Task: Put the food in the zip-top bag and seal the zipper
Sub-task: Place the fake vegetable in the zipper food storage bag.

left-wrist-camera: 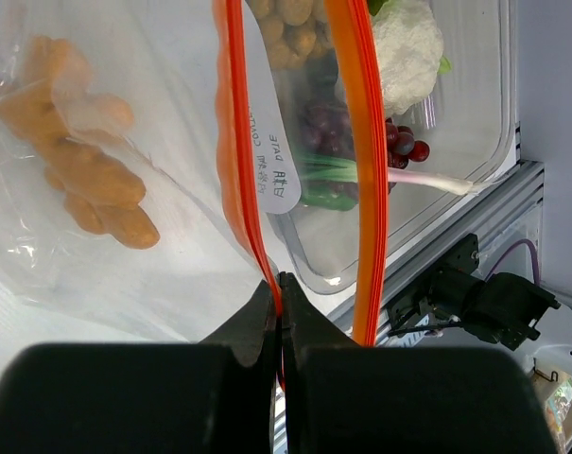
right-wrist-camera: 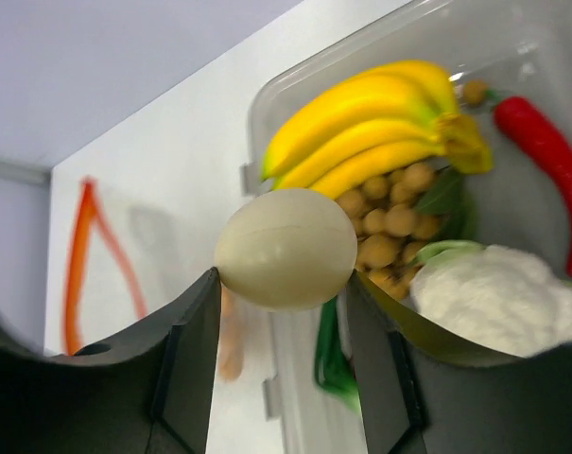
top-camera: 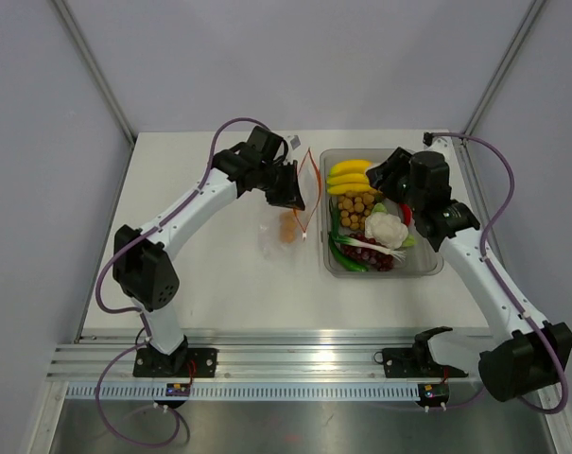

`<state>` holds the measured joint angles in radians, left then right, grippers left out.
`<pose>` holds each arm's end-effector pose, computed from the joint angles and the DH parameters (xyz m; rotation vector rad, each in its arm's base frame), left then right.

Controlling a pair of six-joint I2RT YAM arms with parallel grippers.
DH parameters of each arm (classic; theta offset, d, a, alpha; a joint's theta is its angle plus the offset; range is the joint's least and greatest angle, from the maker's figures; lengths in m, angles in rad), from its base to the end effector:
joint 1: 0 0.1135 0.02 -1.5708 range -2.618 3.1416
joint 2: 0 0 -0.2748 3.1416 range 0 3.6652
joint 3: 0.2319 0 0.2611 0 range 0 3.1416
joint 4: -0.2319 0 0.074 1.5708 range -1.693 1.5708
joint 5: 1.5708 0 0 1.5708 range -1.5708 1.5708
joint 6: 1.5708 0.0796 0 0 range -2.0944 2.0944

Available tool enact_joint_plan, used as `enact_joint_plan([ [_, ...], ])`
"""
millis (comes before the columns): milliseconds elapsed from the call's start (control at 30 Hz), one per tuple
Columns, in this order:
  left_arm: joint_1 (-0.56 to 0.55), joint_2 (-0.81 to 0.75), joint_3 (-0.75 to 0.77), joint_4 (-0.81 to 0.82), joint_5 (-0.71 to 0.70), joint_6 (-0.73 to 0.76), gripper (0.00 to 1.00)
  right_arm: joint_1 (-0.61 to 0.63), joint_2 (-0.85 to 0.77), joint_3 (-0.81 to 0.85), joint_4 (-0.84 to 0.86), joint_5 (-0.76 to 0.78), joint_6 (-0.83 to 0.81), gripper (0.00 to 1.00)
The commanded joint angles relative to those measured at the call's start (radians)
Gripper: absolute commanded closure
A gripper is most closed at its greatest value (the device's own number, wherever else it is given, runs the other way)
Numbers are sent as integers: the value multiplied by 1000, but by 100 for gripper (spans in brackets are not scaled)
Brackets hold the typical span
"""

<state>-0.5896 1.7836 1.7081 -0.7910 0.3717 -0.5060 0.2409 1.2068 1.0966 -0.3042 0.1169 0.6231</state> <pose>0.3429 -0.2642 0.3099 0.2859 2.5703 -0.9079 0.3144 0.0677 0.3404 0.4567 1.9568 0.4419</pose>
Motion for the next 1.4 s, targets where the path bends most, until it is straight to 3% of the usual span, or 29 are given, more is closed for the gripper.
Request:
enact_joint_plan([
  [0, 4, 8, 12, 44, 39, -5, 100, 87, -50, 45, -68, -36, -40, 66],
  [200, 2, 14, -5, 47, 41, -6, 100, 225, -47, 89, -73, -83, -16, 66],
  [433, 2, 2, -21, 45, 38, -9, 100, 374, 69, 177, -61, -66, -22, 65],
  [733, 2, -49, -48, 38, 38, 0, 100, 391, 255, 255, -64, -48, -37, 64],
  [1100, 2, -110, -50, 22, 45, 9, 100, 391, 346, 302, -75, -3, -37, 61],
  [1167, 2, -115, -48, 19, 47, 12, 100, 391, 353, 305, -75, -5, -36, 51],
  [1233, 1, -116, -47, 15, 42, 15, 100, 391, 350, 312, -82, -8, -33, 33],
  [1367, 2, -110, -48, 6, 27, 21, 100, 391, 312, 307, -85, 3, -29, 26],
])
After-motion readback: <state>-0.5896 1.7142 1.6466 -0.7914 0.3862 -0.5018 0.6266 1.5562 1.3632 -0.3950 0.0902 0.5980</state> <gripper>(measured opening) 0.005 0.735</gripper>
